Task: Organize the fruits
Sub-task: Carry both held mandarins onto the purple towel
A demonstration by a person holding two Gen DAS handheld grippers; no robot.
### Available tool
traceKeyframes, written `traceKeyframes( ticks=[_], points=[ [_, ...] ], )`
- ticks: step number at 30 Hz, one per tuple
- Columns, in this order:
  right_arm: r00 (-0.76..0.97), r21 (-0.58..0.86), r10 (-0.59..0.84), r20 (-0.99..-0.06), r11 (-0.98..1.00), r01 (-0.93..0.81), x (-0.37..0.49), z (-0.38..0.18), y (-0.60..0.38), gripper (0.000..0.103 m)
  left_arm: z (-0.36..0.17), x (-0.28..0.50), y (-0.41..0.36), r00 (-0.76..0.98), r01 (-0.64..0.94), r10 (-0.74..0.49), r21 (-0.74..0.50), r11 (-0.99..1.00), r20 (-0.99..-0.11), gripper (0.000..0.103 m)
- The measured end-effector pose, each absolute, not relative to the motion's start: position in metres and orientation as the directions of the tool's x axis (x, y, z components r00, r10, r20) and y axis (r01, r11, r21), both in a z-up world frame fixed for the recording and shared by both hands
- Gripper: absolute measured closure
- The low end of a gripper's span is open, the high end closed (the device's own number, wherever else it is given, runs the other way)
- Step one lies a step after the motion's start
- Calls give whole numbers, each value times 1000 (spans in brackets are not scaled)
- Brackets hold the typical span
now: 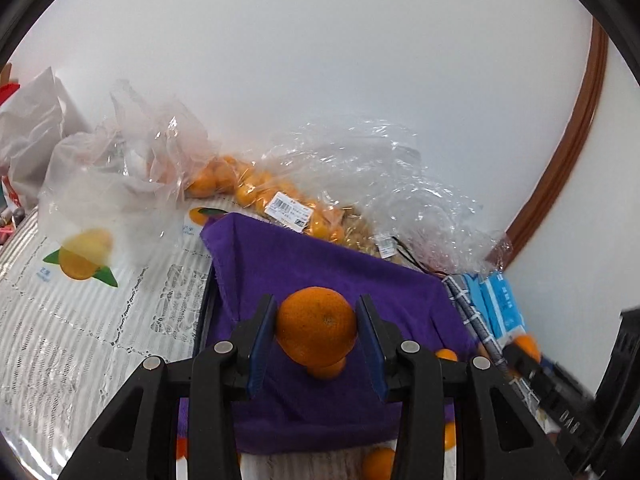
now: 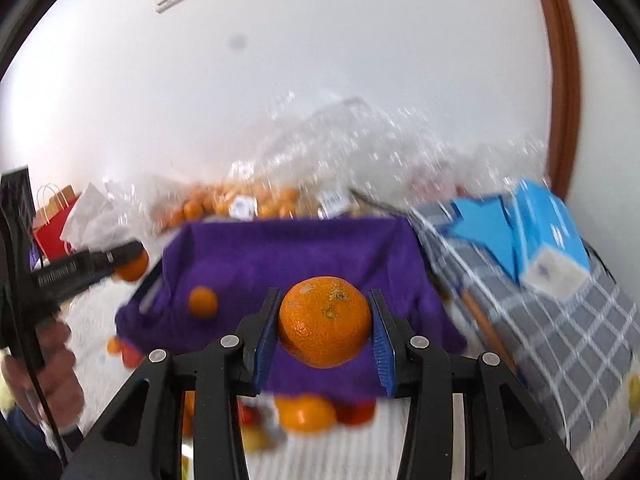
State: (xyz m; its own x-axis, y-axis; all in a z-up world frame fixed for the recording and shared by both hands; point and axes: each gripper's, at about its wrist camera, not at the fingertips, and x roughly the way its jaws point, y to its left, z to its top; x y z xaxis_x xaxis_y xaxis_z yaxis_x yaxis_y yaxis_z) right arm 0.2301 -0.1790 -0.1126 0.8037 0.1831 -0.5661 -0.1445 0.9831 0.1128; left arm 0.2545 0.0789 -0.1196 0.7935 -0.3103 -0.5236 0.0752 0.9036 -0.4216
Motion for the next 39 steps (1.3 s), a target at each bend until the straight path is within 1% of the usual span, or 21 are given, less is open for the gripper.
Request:
traceKeyframes(
  ticks=[2, 4, 6, 8, 11, 15, 19, 22, 29, 33, 39],
  points=[
    [810, 111, 185, -557, 983, -149, 238, -114, -176, 61, -132, 254, 81, 789, 60, -302, -423, 904, -534, 64],
    [809, 117, 192, -556, 981, -152, 244, -123, -175, 61, -142, 257, 81, 770, 38, -285, -405, 914, -571, 64],
    [801, 126, 189, -568, 982, -142, 248, -135, -176, 61, -145, 259, 83, 774, 30, -273, -396, 918, -572, 64],
    [769, 112, 179, -614, 984, -140, 255, -148, -176, 61, -146, 259, 84, 776, 22, -264, -395, 919, -572, 64],
    [767, 84, 168, -620, 985, -147, 254, -152, -177, 61, -151, 258, 80, 775, 5, -245, -383, 924, -582, 64],
    [744, 125, 191, -640, 982, -145, 258, -158, -184, 61, -155, 260, 69, 766, 11, -232, -348, 937, -599, 64],
    [731, 114, 162, -662, 987, -116, 263, -165, -189, 61, -154, 258, 65, 775, 14, -215, -324, 946, -595, 64],
    [723, 134, 171, -669, 985, -110, 264, -167, -190, 61, -156, 259, 66, 768, 6, -216, -330, 944, -602, 64],
    [710, 91, 152, -687, 988, -123, 267, -175, -179, 61, -160, 266, 73, 751, -17, -230, -366, 930, -619, 64],
    [708, 64, 133, -694, 990, -124, 268, -177, -175, 61, -160, 265, 69, 753, -12, -220, -346, 938, -620, 64],
    [690, 61, 130, -712, 990, -124, 270, -181, -173, 61, -160, 266, 69, 750, -10, -221, -345, 939, -623, 64]
  ],
)
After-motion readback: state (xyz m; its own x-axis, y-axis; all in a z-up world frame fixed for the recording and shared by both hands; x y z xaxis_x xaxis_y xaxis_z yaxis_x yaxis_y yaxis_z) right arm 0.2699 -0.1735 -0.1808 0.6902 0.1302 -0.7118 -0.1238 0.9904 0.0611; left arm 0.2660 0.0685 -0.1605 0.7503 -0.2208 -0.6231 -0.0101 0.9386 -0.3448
